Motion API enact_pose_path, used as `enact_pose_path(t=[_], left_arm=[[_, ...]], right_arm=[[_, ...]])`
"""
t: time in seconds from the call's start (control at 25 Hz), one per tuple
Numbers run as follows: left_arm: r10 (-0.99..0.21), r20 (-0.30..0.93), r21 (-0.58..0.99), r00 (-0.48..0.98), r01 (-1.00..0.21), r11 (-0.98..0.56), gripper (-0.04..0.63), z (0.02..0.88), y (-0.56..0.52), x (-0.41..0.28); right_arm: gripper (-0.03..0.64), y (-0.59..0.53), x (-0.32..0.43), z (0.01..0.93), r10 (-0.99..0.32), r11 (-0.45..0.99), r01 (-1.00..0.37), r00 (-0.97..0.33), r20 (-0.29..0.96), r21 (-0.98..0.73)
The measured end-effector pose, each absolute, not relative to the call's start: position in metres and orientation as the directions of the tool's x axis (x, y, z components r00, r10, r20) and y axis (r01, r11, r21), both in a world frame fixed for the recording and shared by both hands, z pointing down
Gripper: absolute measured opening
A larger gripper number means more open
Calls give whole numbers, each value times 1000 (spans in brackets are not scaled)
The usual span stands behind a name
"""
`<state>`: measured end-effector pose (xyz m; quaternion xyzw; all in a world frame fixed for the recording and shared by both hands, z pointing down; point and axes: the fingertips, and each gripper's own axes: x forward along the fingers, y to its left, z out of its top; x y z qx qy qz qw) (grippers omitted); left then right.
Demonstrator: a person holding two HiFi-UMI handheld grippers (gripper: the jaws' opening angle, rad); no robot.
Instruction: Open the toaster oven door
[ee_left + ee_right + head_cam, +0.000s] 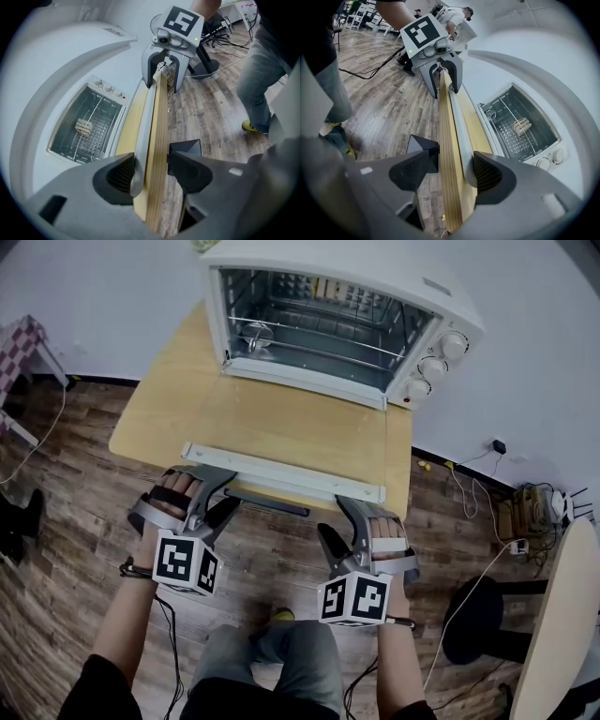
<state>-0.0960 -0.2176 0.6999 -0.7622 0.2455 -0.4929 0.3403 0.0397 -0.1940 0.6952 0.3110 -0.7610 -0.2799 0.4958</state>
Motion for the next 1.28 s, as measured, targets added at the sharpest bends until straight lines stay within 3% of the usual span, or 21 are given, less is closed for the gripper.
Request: enact_pose_path(t=[0.44, 0.6, 1.08, 1.28], left_arm=[[-662, 673, -688, 330, -50, -724, 261, 684, -202, -108], [-650, 680, -655, 340, -116, -746, 256, 660, -192, -108], [-690, 610, -572, 388, -387, -723, 189, 540, -172, -98], [-730, 564, -585, 386, -438, -683, 140, 495, -160, -107]], right_arm=[[291, -176, 34, 663, -739, 670, -320, -376, 559, 670], [249, -167, 36, 642, -737, 675, -387, -385, 556, 628], [209, -152, 46, 531, -755, 651, -584, -432, 494, 485], [146, -139, 48, 480, -805, 587, -666, -422, 416, 461]])
